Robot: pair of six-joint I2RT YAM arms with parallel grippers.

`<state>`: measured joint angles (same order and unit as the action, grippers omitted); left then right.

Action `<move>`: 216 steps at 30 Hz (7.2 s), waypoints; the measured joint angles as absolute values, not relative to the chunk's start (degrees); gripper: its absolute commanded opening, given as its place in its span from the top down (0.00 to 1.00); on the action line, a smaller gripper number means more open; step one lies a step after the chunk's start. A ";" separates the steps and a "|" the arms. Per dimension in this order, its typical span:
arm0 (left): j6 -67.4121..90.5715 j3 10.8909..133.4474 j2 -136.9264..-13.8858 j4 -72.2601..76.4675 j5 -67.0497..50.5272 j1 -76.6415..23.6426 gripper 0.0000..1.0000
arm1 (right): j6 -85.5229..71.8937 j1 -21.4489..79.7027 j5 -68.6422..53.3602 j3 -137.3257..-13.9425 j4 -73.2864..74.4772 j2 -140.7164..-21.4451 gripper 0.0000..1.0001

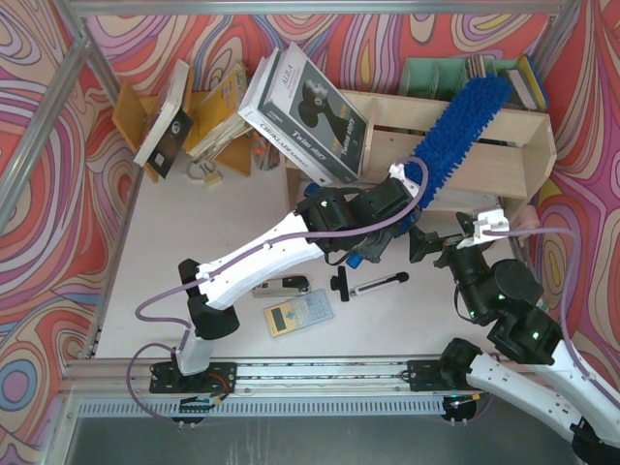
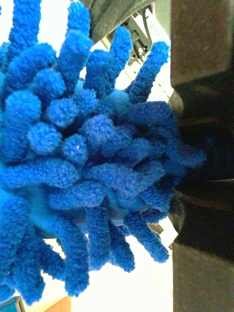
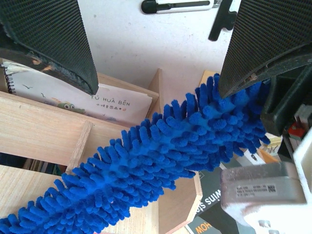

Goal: Dust the bookshelf with a duster

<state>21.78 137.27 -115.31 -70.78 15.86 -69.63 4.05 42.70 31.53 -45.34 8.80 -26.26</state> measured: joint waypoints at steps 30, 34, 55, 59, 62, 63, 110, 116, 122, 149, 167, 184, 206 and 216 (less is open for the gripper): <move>21.08 129.88 -109.58 -66.72 22.15 -66.70 1.00 | 3.49 42.70 40.60 -43.83 5.06 -19.81 0.01; 20.10 130.06 -110.52 -66.65 20.69 -68.36 1.00 | 2.66 42.70 48.10 -43.79 4.93 -19.68 0.01; 15.11 126.28 -107.48 -60.73 20.73 -70.63 1.00 | 0.16 42.70 53.69 -43.79 4.73 -17.76 0.01; 14.04 129.86 -108.51 -61.17 19.55 -68.58 1.00 | 0.16 42.70 53.36 -43.79 4.73 -17.74 0.01; 12.40 134.19 -110.76 -60.97 18.48 -67.70 1.00 | 0.16 42.70 53.30 -43.79 4.73 -17.74 0.01; 12.05 135.31 -111.55 -61.58 17.72 -67.68 1.00 | 0.16 42.70 53.28 -43.79 4.73 -17.74 0.01; 9.96 133.53 -115.83 -60.10 6.48 -67.42 1.00 | 0.12 42.70 52.88 -43.79 4.75 -17.69 0.01; 10.92 135.70 -115.85 -60.25 8.91 -64.60 1.00 | -0.03 42.70 52.90 -43.79 4.75 -17.65 0.01; 11.68 136.09 -115.85 -60.45 9.50 -61.84 1.00 | -0.03 42.70 52.90 -43.79 4.75 -17.65 0.01; 9.96 143.26 -120.79 -65.43 1.19 -65.28 1.00 | -0.03 42.70 52.90 -43.79 4.75 -17.65 0.01; 8.95 125.47 -112.99 -58.02 3.33 -70.96 1.00 | -0.03 42.70 52.90 -43.79 4.75 -17.65 0.01; 26.33 102.80 -91.18 -48.38 19.00 -71.24 1.00 | -0.01 42.70 50.74 -43.79 4.73 -17.67 0.01; 40.64 86.21 -89.47 -52.16 25.91 -80.68 1.00 | -0.23 42.70 49.93 -43.79 4.75 -19.57 0.01; 40.88 82.98 -89.47 -51.22 26.33 -82.08 1.00 | -0.21 42.70 50.15 -43.79 4.75 -19.59 0.01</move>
<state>40.88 82.98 -89.47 -51.22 26.33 -82.08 -0.21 42.70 50.15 -43.79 4.75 -19.59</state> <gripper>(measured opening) 0.342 0.987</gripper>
